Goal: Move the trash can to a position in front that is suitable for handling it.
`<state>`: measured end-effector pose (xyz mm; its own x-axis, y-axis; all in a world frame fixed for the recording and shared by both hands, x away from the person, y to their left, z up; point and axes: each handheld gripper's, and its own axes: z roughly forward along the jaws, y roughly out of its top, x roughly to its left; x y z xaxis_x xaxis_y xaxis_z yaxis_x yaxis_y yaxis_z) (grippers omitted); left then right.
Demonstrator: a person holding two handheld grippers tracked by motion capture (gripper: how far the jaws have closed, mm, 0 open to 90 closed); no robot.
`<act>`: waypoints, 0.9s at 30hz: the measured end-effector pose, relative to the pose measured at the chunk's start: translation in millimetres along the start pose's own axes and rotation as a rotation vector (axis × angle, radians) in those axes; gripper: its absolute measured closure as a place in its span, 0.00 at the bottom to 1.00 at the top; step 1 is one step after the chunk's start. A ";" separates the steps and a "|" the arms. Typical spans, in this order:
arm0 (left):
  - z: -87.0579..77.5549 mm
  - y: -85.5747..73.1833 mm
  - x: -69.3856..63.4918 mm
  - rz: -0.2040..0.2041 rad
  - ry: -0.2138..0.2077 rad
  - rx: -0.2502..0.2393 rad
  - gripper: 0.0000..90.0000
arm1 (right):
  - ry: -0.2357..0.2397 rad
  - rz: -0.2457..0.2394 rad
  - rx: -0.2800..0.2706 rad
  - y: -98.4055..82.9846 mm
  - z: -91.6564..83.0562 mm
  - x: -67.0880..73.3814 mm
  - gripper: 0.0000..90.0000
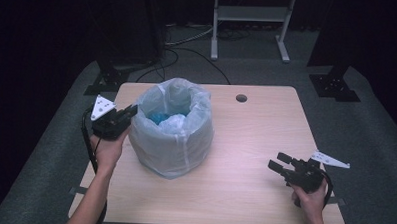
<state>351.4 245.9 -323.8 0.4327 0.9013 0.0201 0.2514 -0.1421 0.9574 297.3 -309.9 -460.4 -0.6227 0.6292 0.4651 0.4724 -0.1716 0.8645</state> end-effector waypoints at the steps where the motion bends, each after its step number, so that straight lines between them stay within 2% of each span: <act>1: 0.1 0.5 0.0 -0.001 -0.001 -0.002 0.98 | 0.006 -0.005 0.005 3.3 3.9 2.1 0.27; 7: -1.5 3.5 -0.3 0.012 -0.014 -0.007 0.98 | 0.026 -0.045 0.038 22.1 20.7 14.9 0.27; 10: -4.8 5.2 1.3 0.001 -0.027 -0.017 0.99 | 0.033 -0.091 0.056 44.8 36.7 28.4 0.27; 13: -7.0 5.8 2.4 -0.001 -0.035 -0.017 0.99 | 0.050 -0.113 0.052 61.5 47.1 37.8 0.27; 18: -10.6 6.7 4.6 -0.009 -0.043 -0.018 0.99 | 0.079 -0.130 0.051 86.3 64.9 52.3 0.26; 19: -12.2 7.0 5.4 -0.007 -0.043 -0.017 0.99 | 0.079 -0.130 0.051 86.3 64.9 52.3 0.26; 24: -15.2 7.5 6.8 -0.012 -0.054 -0.017 0.99 | 0.104 -0.172 0.063 108.1 88.1 68.1 0.25; 27: -16.5 7.5 6.5 -0.012 -0.062 -0.022 0.99 | 0.130 -0.178 0.067 118.8 104.9 76.2 0.24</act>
<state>341.8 257.4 -311.7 0.4827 0.8757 -0.0091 0.2385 -0.1214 0.9635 371.4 -202.9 -342.2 -0.7728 0.5417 0.3306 0.3853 -0.0135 0.9227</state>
